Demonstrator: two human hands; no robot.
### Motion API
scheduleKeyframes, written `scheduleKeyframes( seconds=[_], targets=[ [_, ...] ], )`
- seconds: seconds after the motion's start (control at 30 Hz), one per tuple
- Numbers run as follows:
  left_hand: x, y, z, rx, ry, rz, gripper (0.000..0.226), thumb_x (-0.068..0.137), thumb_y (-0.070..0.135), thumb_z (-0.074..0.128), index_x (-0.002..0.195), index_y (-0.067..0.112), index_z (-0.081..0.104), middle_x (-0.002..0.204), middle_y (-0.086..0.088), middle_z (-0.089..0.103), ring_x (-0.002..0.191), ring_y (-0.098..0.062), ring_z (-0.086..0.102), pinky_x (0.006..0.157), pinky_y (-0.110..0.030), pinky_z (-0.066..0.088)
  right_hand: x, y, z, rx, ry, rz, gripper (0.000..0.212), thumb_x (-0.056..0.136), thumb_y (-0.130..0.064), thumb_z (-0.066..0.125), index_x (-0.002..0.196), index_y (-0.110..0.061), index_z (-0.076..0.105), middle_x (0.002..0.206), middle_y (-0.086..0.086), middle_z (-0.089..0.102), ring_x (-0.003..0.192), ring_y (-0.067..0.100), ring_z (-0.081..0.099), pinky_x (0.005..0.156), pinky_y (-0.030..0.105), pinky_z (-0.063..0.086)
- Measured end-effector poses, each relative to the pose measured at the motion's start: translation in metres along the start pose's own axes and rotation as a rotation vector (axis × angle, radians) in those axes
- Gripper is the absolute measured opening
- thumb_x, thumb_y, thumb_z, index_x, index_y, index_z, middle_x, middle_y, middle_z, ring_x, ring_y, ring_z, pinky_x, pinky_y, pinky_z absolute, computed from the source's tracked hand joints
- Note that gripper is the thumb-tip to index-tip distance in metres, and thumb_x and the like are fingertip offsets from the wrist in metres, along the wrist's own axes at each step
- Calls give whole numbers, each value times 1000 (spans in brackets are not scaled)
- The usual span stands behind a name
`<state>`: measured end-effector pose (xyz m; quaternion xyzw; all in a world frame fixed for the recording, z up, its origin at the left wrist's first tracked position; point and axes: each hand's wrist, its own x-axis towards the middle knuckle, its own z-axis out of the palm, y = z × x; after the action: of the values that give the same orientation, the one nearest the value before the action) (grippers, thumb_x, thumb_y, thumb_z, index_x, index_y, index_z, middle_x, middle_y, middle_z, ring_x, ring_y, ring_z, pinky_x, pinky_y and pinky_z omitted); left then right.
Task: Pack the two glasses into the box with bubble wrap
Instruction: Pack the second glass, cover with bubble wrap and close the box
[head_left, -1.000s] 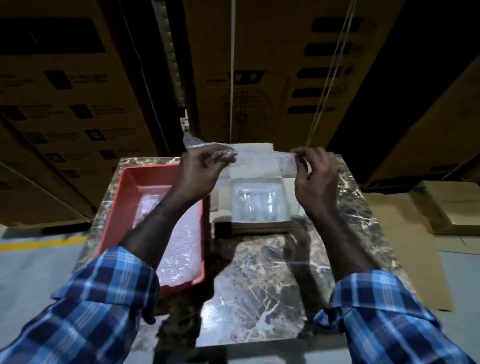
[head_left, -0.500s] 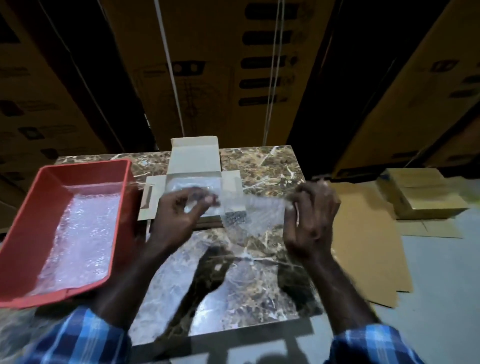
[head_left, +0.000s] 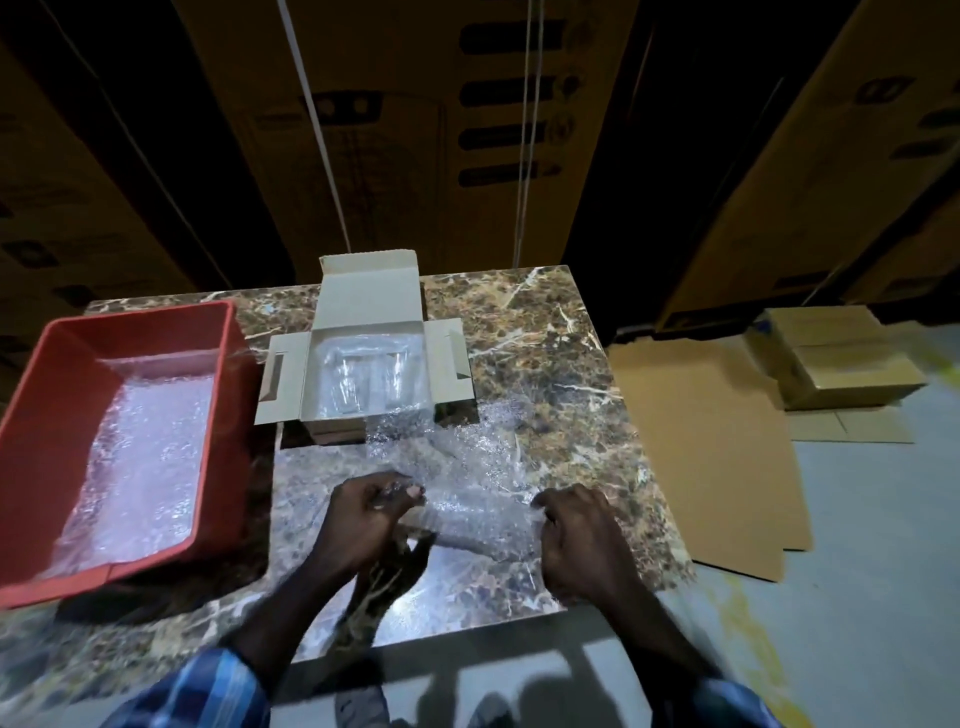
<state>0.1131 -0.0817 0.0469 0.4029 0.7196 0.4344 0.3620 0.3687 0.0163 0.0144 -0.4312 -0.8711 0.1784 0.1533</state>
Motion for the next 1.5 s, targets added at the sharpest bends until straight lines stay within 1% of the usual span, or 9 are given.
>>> scheduleKeyframes(
  seconds=[0.13, 0.43, 0.57, 0.73, 1.0, 1.13, 1.2, 1.33, 1.5],
  targets=[
    [26, 23, 7, 48, -29, 24, 11, 94, 14, 68, 86, 15, 76, 75, 1, 76, 73, -10, 73, 73, -21, 53, 31, 11, -20, 76, -17, 162, 26, 84, -1, 55, 97, -16, 72, 97, 7, 70, 89, 24, 60, 78, 32, 44],
    [82, 124, 22, -103, 78, 332, 12, 99, 13, 61, 103, 13, 72, 90, -4, 75, 82, -13, 72, 79, -24, 58, 87, -1, -118, -17, 696, 24, 13, 87, -7, 51, 94, -4, 62, 87, 13, 62, 86, 26, 50, 81, 36, 35],
    [69, 137, 26, -157, 33, 428, 12, 97, 10, 63, 100, 5, 74, 93, -5, 76, 89, -14, 72, 83, -26, 56, 68, 1, -128, 18, 818, -11, 22, 83, -11, 44, 89, 1, 61, 87, 16, 61, 85, 30, 52, 81, 43, 38],
    [22, 71, 38, -58, -99, 338, 9, 88, 27, 72, 89, 20, 78, 91, 14, 76, 87, -4, 70, 75, -19, 52, 13, 16, -101, 0, 701, -100, 19, 78, -9, 42, 80, -1, 59, 85, 14, 63, 84, 26, 53, 88, 39, 36],
    [-25, -34, 36, 52, -226, 64, 15, 86, 32, 68, 80, 24, 78, 81, 4, 76, 79, -17, 73, 74, -37, 57, -55, 39, -14, -36, 194, -99, 13, 80, -15, 51, 82, -9, 63, 87, 6, 64, 93, 23, 57, 106, 44, 38],
    [-38, -53, 28, 66, -278, -67, 42, 89, 51, 65, 76, 12, 72, 67, 1, 70, 60, -22, 67, 59, -37, 54, -60, 42, 3, 11, -7, -9, 10, 78, -19, 49, 78, -16, 59, 72, 1, 60, 71, 25, 55, 91, 42, 45],
    [-45, -56, 29, -22, -284, -153, 37, 94, 36, 68, 72, 6, 66, 61, -6, 62, 53, -21, 58, 52, -35, 49, -58, 46, 8, 52, -92, 110, 9, 79, -26, 49, 79, -22, 57, 66, 0, 58, 68, 25, 53, 77, 39, 48],
    [-44, -54, 31, 76, -184, -128, 34, 99, 15, 61, 66, 9, 58, 55, -3, 58, 49, -11, 52, 51, -26, 45, -45, 47, 5, 271, -162, 323, 6, 73, -22, 51, 71, -24, 56, 57, -5, 56, 55, 13, 55, 56, 29, 45],
    [-31, -71, 16, 132, -69, -81, 31, 98, 31, 63, 70, 19, 59, 59, 2, 61, 56, -5, 54, 59, -28, 45, -19, 51, 0, 497, -200, 508, 23, 79, -6, 71, 64, -22, 64, 57, -10, 65, 47, 8, 58, 52, 22, 44]
  ],
)
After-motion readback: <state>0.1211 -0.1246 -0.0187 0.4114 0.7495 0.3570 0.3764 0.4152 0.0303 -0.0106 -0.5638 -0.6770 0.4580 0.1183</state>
